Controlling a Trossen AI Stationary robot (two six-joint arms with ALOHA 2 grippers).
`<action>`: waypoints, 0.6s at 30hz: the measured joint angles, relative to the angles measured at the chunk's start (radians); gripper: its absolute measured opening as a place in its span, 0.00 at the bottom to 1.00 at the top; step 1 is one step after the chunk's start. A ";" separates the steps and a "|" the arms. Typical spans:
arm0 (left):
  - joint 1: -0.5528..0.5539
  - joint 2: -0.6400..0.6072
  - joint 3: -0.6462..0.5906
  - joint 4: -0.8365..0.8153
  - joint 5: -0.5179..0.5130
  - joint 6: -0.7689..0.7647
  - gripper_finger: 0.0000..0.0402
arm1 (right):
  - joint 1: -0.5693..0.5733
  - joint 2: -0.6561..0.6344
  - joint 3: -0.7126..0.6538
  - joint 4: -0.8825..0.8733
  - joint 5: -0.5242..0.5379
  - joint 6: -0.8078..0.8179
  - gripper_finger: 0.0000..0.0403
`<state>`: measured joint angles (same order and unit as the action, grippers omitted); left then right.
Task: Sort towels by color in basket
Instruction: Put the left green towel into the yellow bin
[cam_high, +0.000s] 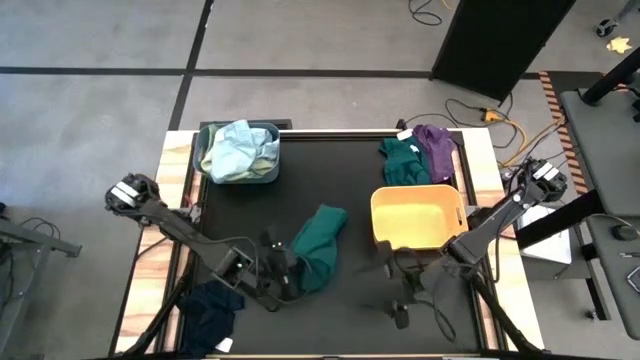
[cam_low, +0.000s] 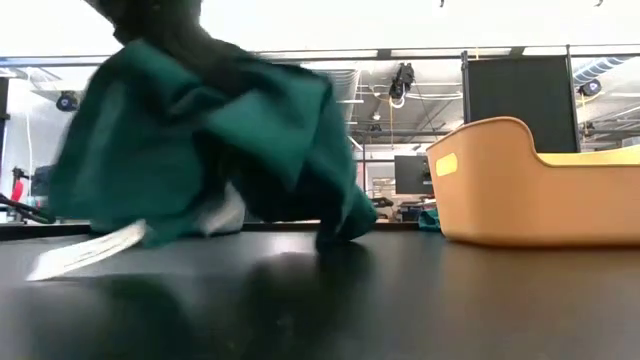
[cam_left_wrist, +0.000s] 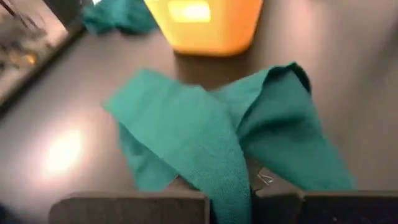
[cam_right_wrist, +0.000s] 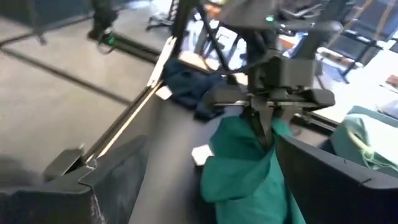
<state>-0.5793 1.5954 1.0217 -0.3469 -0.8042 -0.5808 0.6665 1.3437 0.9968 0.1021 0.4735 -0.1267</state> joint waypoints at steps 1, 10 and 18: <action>-0.002 -0.008 -0.003 0.034 -0.023 0.029 0.00 | -0.014 0.000 -0.006 0.012 0.001 0.008 0.85; 0.000 -0.036 -0.005 0.403 -0.075 0.382 0.00 | -0.146 0.105 -0.024 0.062 0.002 0.056 0.85; 0.002 -0.036 -0.005 0.623 -0.024 0.573 0.00 | -0.192 0.128 -0.020 0.116 0.011 0.110 0.79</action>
<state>-0.5775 1.5593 1.0164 0.2760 -0.8283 -0.0080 0.4746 1.4716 0.9764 0.2181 0.4843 -0.0169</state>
